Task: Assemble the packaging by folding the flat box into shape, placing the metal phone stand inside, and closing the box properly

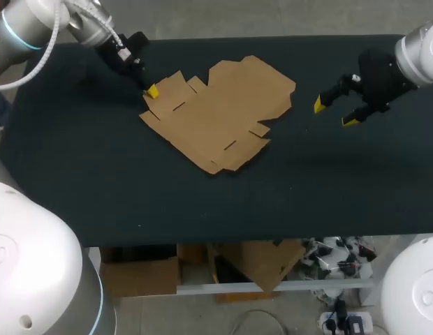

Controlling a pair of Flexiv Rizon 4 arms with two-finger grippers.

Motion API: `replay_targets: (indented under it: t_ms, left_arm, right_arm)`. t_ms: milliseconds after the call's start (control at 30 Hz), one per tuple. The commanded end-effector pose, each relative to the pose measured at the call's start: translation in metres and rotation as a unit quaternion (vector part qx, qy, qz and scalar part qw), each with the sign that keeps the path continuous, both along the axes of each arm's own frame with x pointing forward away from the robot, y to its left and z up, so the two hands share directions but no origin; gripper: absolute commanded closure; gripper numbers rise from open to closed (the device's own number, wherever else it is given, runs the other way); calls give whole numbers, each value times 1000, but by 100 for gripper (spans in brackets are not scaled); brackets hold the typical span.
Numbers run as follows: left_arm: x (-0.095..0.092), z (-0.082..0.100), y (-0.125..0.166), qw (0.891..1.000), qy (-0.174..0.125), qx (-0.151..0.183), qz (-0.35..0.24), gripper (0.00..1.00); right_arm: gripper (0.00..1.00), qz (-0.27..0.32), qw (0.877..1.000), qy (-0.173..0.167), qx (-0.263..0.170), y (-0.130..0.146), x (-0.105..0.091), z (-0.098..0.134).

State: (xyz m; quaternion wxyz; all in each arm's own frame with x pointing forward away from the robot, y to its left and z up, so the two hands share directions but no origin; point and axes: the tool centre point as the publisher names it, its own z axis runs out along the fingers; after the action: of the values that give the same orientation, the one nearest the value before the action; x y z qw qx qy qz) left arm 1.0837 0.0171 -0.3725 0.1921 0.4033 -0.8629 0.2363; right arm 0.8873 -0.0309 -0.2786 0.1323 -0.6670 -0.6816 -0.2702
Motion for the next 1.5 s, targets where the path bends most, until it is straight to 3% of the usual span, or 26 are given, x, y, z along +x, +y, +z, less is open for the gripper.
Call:
replay_targets:
  t_ms: [33,167,300,567,733,767,800,867,900,1200,1267,1500]
  left_arm:
    - [-27,8,1,998,-42,-5,51,100]
    - [-36,4,3,995,-44,-10,91,100]
    - [-44,1,0,992,-38,-44,115,100]
    - [-59,-4,-8,985,-40,-71,152,100]
    - [-66,-4,-11,982,-42,-69,169,100]
    - [-67,-4,-12,983,-42,-70,167,97]
    - [-68,-4,-12,983,-42,-69,167,82]
    - [-68,-2,-12,984,-40,-63,162,11]
    - [-68,-2,-11,985,-38,-60,159,0]
    - [-42,8,2,995,-27,-6,94,0]
    - [-36,9,5,994,-30,12,104,0]
    - [-13,11,19,998,-7,4,55,0]
  right_arm:
    - [0,0,1000,1,-1,-1,-1,1]
    - [0,0,1000,1,-1,-1,-1,1]
    - [0,0,1000,1,-1,-1,-1,1]
    - [0,0,1000,1,-1,-1,-1,1]
    - [0,0,1000,1,-1,-1,-1,1]
    - [0,0,1000,1,-1,-1,-1,1]
    - [0,0,1000,1,-1,-1,-1,1]
    - [0,0,1000,1,-1,-1,-1,1]
    - [0,0,1000,1,-1,-1,-1,1]
    - [0,0,1000,1,-1,-1,-1,1]
    - [0,0,1000,1,-1,-1,-1,1]
    - [0,0,1000,1,-1,-1,-1,1]
